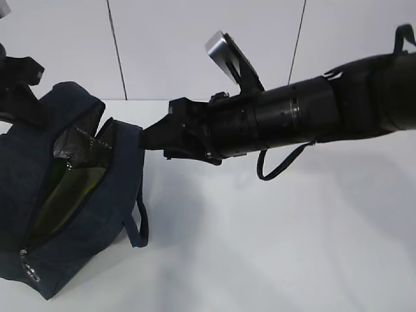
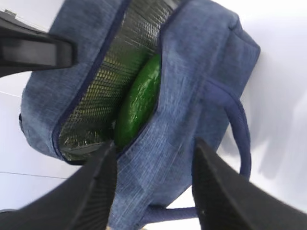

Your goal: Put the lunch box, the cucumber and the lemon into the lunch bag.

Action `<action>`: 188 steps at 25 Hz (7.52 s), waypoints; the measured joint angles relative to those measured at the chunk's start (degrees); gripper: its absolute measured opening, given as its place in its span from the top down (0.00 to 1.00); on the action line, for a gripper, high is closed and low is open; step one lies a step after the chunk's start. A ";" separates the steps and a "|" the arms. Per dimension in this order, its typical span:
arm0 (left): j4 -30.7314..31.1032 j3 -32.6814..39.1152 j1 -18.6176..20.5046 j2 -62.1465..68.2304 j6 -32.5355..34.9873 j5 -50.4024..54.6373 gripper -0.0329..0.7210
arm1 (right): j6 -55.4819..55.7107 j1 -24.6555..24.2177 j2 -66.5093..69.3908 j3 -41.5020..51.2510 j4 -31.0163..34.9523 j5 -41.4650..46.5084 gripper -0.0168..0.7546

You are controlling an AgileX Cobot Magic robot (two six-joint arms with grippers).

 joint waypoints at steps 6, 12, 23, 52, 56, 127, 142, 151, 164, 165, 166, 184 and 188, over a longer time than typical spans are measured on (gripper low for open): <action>0.00 0.00 0.00 0.00 0.00 -0.10 0.97 | -3.99 0.00 1.98 2.32 5.40 2.93 0.47; 0.00 0.00 0.00 0.00 0.00 -0.22 0.97 | -4.47 0.00 5.58 2.32 5.65 4.75 0.45; 0.00 0.00 0.00 0.00 0.21 -0.93 0.97 | -4.66 0.00 10.07 -3.02 5.88 6.29 0.44; -0.54 0.00 0.00 0.00 0.21 -1.47 0.97 | -4.15 0.00 13.86 -3.90 5.99 11.53 0.91; -0.54 0.00 0.00 0.00 0.21 -1.13 0.97 | -4.15 0.00 13.99 -3.90 5.99 11.66 0.96; -78.75 24.60 -22.90 -0.67 82.92 -34.53 0.97 | 9.77 -4.65 -14.86 6.93 -36.98 -16.15 0.97; -79.39 24.60 -23.10 0.42 85.52 -34.06 0.97 | 4.95 -4.65 -14.61 7.06 -35.50 -13.31 0.91; -79.39 24.60 -23.10 0.53 85.65 -34.76 0.97 | 3.46 -4.65 -14.61 7.06 -35.37 -11.58 0.56; -79.62 24.60 -23.22 0.53 85.98 -39.10 0.97 | 3.46 -4.65 -19.21 6.80 -36.50 1.73 0.55; -79.62 24.60 -23.22 0.53 86.10 -39.34 0.97 | 3.46 -4.65 -19.49 6.80 -37.02 3.38 0.55; -79.62 24.60 -23.22 0.53 86.10 -39.62 0.97 | 3.46 -4.65 -19.60 6.80 -37.54 4.81 0.55; -79.73 24.28 -23.22 0.53 86.31 -41.76 0.97 | 4.65 -4.65 -22.43 14.96 -36.78 20.20 0.55; -79.73 24.28 -23.22 0.53 86.31 -41.76 0.96 | 3.08 -4.65 -24.42 17.16 -33.98 19.82 0.55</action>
